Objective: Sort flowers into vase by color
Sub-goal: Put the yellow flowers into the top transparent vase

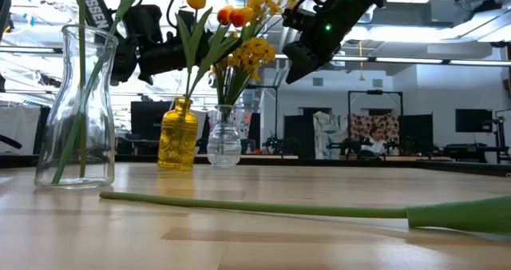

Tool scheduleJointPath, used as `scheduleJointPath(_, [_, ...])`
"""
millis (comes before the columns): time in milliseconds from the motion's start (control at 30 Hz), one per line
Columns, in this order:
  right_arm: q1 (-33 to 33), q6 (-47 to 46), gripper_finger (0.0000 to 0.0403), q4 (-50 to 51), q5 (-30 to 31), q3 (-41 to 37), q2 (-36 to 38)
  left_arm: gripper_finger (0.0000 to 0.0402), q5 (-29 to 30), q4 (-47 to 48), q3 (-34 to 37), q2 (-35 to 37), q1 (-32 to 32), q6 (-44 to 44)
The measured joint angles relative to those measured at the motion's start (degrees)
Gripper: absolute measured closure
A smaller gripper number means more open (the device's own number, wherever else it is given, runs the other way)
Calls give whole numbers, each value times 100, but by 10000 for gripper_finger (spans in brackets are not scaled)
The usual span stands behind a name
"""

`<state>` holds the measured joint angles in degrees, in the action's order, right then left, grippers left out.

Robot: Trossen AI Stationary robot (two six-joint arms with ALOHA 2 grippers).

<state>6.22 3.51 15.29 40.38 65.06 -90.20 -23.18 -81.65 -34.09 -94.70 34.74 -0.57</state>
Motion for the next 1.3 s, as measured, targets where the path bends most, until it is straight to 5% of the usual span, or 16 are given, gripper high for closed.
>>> scheduleJointPath(533, [0,0,267,0,-2,0,0,290,148,368,-15,0,0,-52])
scheduleJointPath(900, [0,0,267,0,-2,0,-1,392,156,374,-15,0,0,-90])
scheduleJointPath(1300, [0,0,267,2,-2,0,-1,400,395,376,-15,0,104,88])
